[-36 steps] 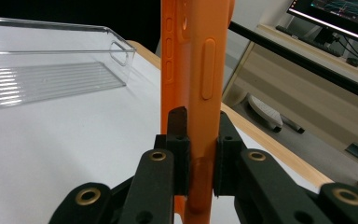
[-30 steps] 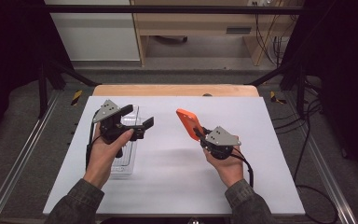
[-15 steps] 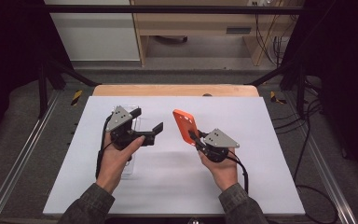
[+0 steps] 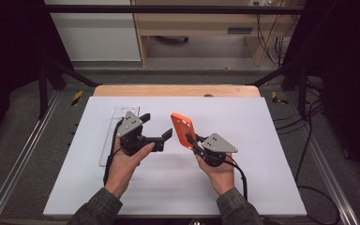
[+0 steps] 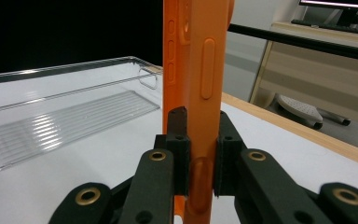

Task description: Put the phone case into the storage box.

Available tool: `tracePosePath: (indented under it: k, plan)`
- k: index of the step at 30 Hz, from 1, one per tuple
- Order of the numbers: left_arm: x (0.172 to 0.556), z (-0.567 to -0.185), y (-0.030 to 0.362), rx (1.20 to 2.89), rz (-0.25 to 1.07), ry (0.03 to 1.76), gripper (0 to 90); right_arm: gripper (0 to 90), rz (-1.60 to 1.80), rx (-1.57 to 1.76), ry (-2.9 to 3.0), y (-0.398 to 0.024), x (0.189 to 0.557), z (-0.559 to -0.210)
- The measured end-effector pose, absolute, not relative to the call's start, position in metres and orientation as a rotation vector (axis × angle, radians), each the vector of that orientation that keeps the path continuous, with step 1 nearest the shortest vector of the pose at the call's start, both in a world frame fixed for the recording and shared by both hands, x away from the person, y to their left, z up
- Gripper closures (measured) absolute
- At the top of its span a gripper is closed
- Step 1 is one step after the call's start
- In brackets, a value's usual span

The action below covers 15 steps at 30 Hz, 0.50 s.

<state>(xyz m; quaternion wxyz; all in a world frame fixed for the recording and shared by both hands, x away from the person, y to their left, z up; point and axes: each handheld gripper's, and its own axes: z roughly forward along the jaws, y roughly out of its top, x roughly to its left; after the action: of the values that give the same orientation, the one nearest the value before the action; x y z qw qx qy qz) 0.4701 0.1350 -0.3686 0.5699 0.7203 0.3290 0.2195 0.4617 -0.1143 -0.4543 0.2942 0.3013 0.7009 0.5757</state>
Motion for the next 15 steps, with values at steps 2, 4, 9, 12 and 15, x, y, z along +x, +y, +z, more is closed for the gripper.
tracePosePath:
  k: [2, 4, 9, 12, 15]
  plan:
    - [0.47, -0.371, 0.132, 1.694, 0.511, 0.771, 2.5, 80.1, 1.535, 0.803, 1.866, -0.114, 0.462, -0.455]
    - [0.47, -0.372, 0.13, 1.692, 0.506, 0.775, 2.5, 80.1, 1.537, 0.804, 1.867, -0.113, 0.461, -0.456]
    - [0.47, -0.376, 0.125, 1.68, 0.482, 0.791, 3.6, 80.1, 1.563, 0.799, 1.871, -0.11, 0.46, -0.457]
    - [0.468, -0.378, 0.122, 1.677, 0.473, 0.784, 3.0, 80.1, 1.567, 0.795, 1.882, -0.107, 0.459, -0.459]
    - [0.468, -0.38, 0.12, 1.679, 0.473, 0.79, 2.7, 80.1, 1.569, 0.791, 1.889, -0.105, 0.459, -0.46]
